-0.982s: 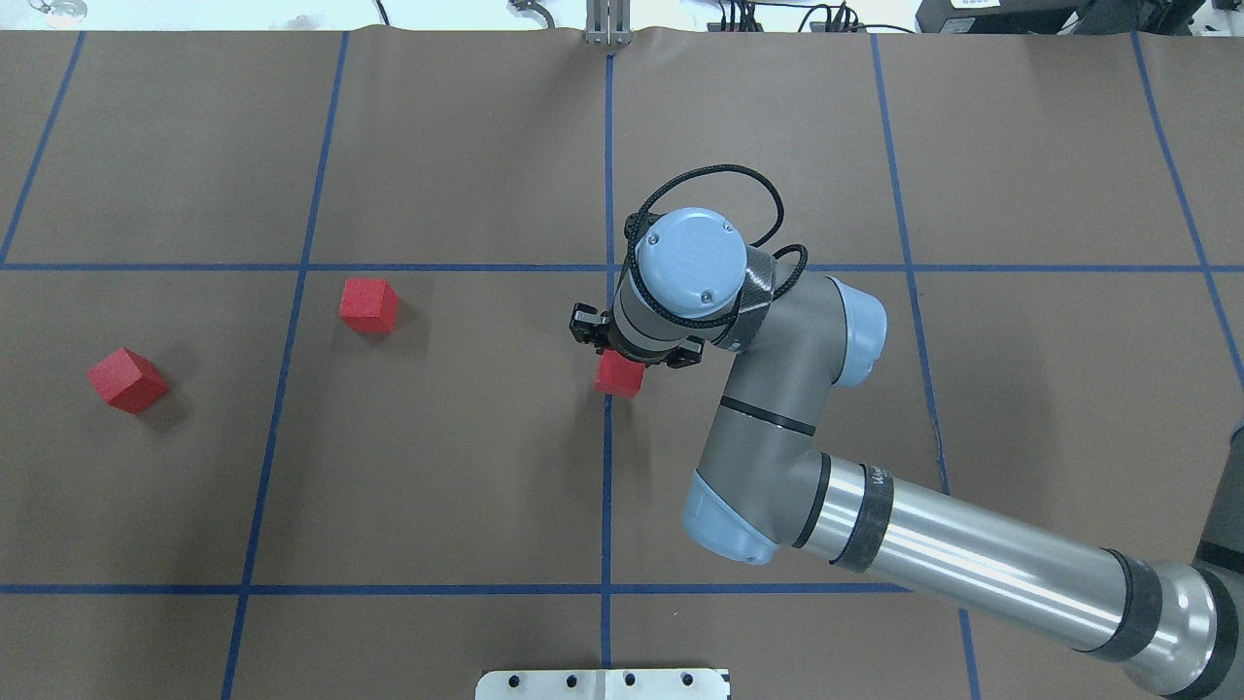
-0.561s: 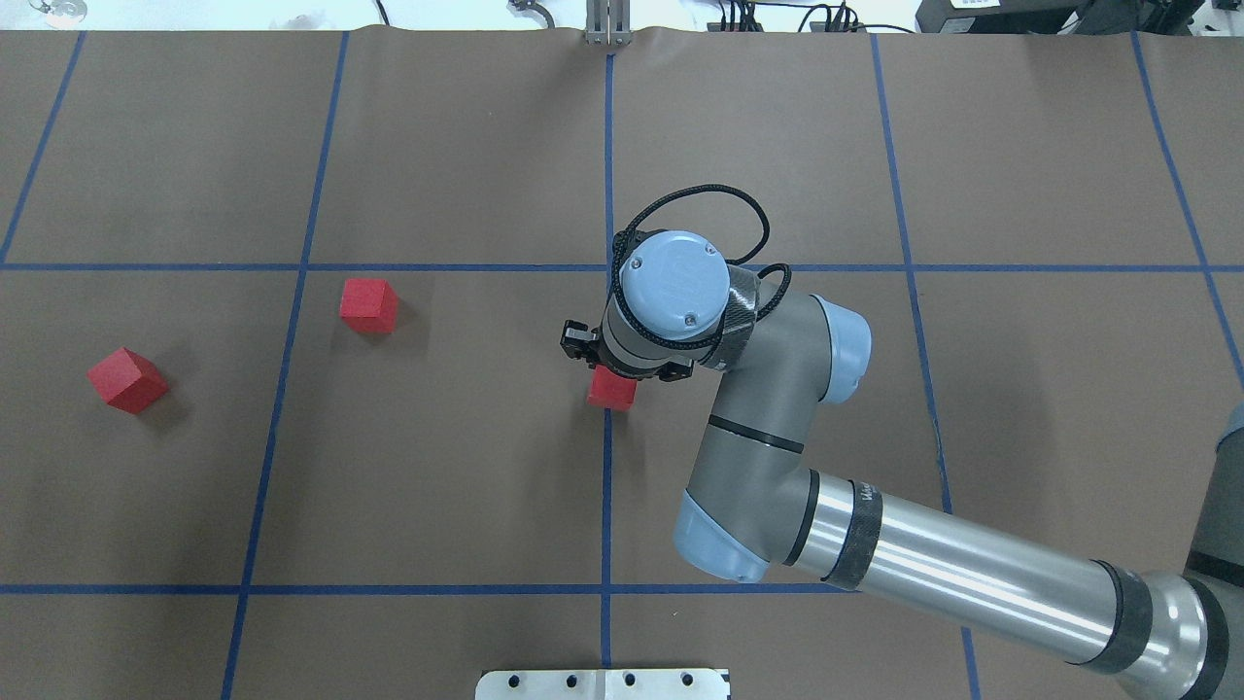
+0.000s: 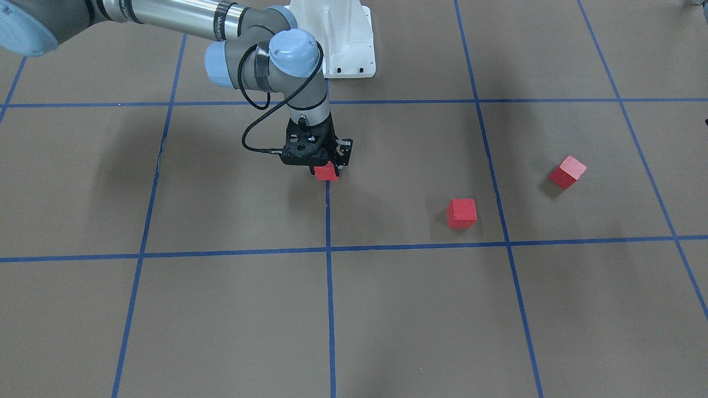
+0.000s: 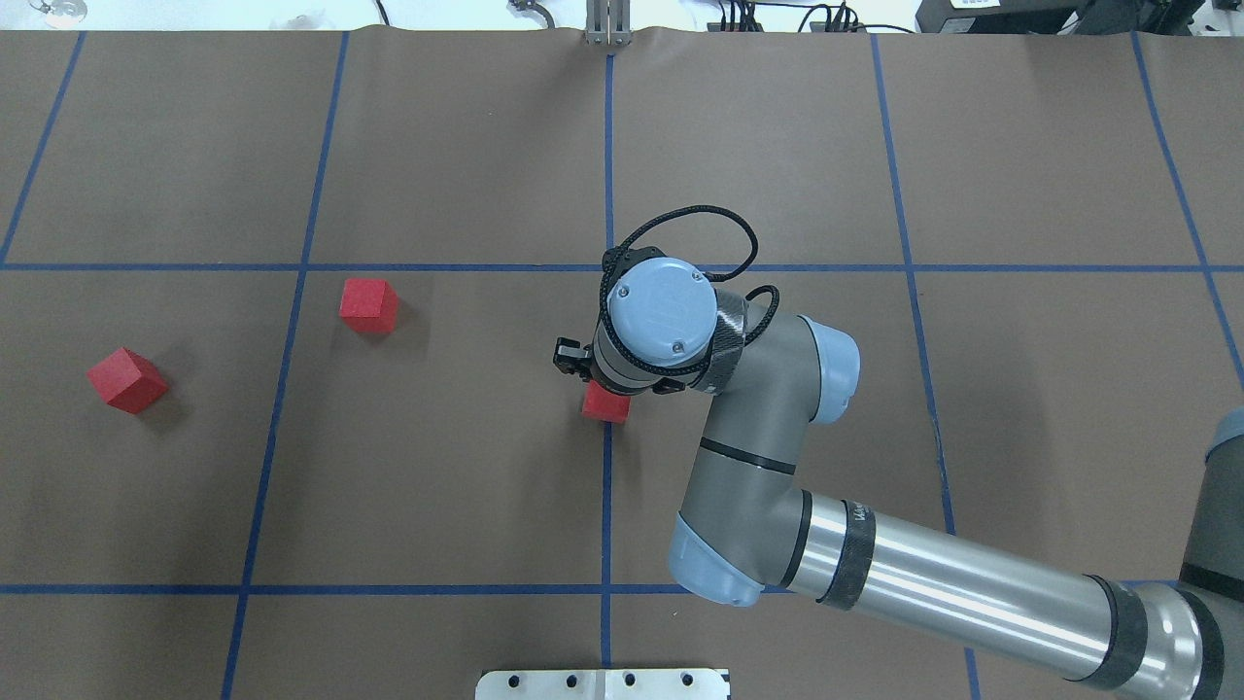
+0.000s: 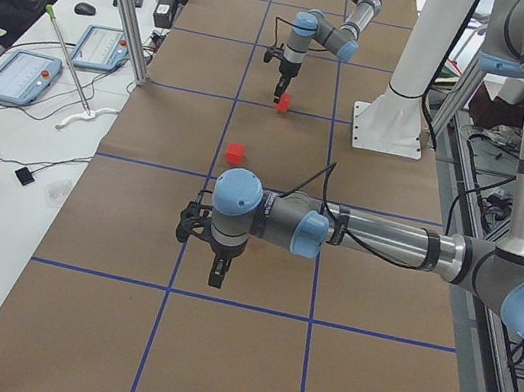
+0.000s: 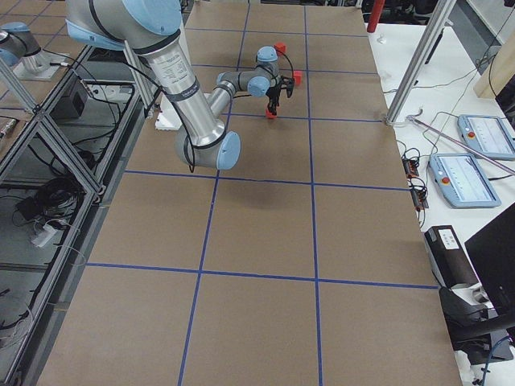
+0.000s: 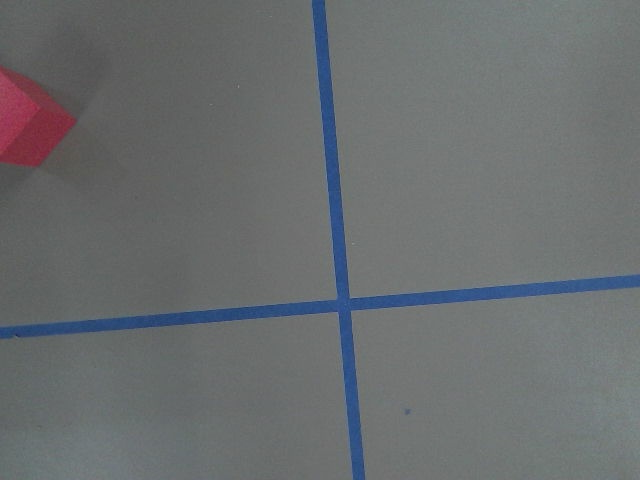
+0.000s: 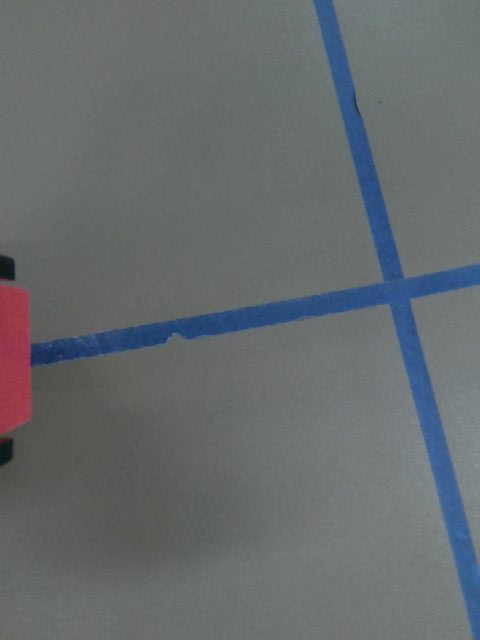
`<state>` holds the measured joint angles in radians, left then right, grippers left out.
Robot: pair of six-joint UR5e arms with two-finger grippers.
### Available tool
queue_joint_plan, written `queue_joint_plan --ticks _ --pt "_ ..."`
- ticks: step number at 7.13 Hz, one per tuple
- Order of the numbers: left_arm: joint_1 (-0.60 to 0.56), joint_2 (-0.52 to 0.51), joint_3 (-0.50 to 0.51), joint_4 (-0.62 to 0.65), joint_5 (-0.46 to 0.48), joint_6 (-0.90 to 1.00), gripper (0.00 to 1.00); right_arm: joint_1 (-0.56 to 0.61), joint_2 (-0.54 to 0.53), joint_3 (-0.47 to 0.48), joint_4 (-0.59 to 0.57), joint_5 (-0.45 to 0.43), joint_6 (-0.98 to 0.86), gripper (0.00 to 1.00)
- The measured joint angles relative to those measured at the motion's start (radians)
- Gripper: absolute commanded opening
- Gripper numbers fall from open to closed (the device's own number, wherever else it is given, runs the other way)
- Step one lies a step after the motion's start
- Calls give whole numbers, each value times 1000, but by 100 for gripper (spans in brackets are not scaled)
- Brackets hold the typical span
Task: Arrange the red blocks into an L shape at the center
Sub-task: 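Open the right gripper and lift away while the left arm reaches out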
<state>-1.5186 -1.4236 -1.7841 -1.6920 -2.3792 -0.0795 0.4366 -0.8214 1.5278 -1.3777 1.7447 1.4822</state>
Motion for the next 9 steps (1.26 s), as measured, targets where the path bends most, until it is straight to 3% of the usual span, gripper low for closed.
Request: queue_joint_plan --ticks 3,5,7,9 --pt "0 -1 -2 -1 0 0 100 -28 -6 5 0 -82 -2 100" --pt "29 -17 -11 -19 -6 -71 100 -31 -14 48 -3 -84 -7 100" --pt "154 -56 -28 -161 -15 -398 100 20 -72 175 -26 -25 -12 100" --pt "303 -152 -47 -242 -6 -666 100 137 -165 284 -36 105 -32 100"
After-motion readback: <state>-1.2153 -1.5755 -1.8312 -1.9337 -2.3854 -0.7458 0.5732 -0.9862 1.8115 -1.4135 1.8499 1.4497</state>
